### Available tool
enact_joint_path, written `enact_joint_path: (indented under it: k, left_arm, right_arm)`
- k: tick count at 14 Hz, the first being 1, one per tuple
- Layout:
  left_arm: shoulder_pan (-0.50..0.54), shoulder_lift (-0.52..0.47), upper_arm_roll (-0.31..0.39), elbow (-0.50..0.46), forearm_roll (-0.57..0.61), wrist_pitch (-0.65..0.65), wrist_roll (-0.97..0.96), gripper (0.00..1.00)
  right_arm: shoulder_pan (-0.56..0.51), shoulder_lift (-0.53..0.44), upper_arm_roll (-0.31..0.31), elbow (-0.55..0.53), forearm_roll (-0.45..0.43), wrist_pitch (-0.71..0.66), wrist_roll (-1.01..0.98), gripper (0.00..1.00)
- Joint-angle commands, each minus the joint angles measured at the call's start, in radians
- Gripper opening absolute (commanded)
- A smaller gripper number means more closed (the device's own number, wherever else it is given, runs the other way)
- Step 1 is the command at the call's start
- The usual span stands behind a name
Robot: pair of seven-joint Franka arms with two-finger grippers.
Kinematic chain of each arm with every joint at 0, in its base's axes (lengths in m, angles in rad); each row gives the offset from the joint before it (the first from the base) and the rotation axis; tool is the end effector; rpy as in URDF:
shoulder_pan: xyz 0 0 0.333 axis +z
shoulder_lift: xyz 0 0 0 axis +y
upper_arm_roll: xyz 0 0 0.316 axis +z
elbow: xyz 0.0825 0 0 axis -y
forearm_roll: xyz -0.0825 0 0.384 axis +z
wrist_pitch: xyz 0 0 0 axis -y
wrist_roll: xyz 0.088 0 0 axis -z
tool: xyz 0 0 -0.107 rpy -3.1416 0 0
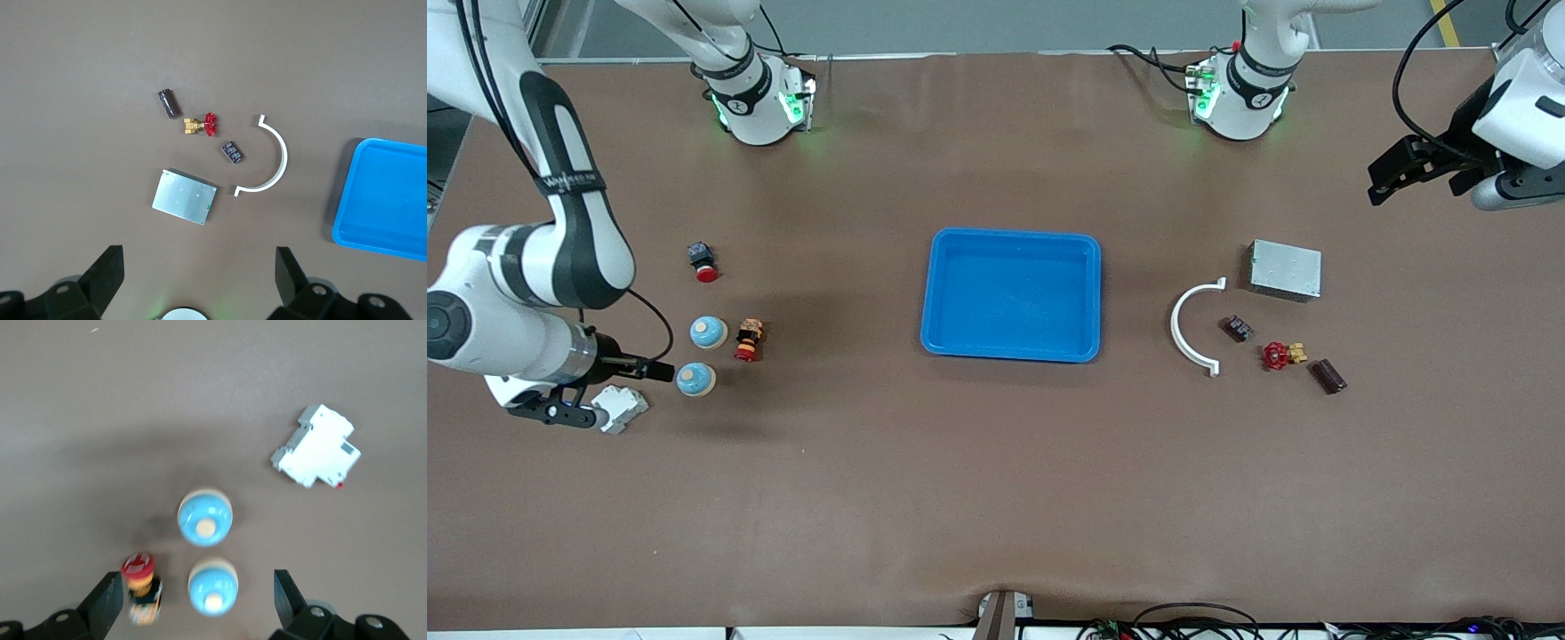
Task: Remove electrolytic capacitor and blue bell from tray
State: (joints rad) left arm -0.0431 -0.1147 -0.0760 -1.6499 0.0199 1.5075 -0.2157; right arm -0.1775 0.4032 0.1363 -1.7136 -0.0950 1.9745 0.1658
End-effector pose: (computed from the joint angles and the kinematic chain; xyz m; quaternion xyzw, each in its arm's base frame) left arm 0.5081 -0.0610 0.6429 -0.9986 -0.0491 0.0114 0.0164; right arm 0.6417 -0.0402 0.3461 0.9939 -0.0850 -0.0677 0.0196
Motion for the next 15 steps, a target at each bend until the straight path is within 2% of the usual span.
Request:
enact_joint_path:
  k: [1, 6, 8, 15]
  left_arm:
    - [0.000, -0.006, -0.001, 0.010, 0.015, -0.018, 0.029, 1.00]
    - [0.002, -0.006, -0.001, 0.012, 0.015, -0.018, 0.029, 1.00]
    - [0.002, -0.006, 0.001, 0.010, 0.015, -0.018, 0.029, 1.00]
    - [0.002, -0.006, 0.004, 0.010, 0.015, -0.016, 0.029, 1.00]
  right_arm:
    - [0.032, -0.046, 0.006, 0.081, -0.008, -0.135, 0.014, 1.00]
    - [0.053, -0.196, 0.012, 0.092, 0.001, -0.233, 0.015, 1.00]
    - [0.049, -0.253, 0.008, 0.091, 0.072, -0.269, 0.014, 1.00]
    - [0.046, -0.343, 0.005, 0.088, 0.075, -0.295, 0.000, 1.00]
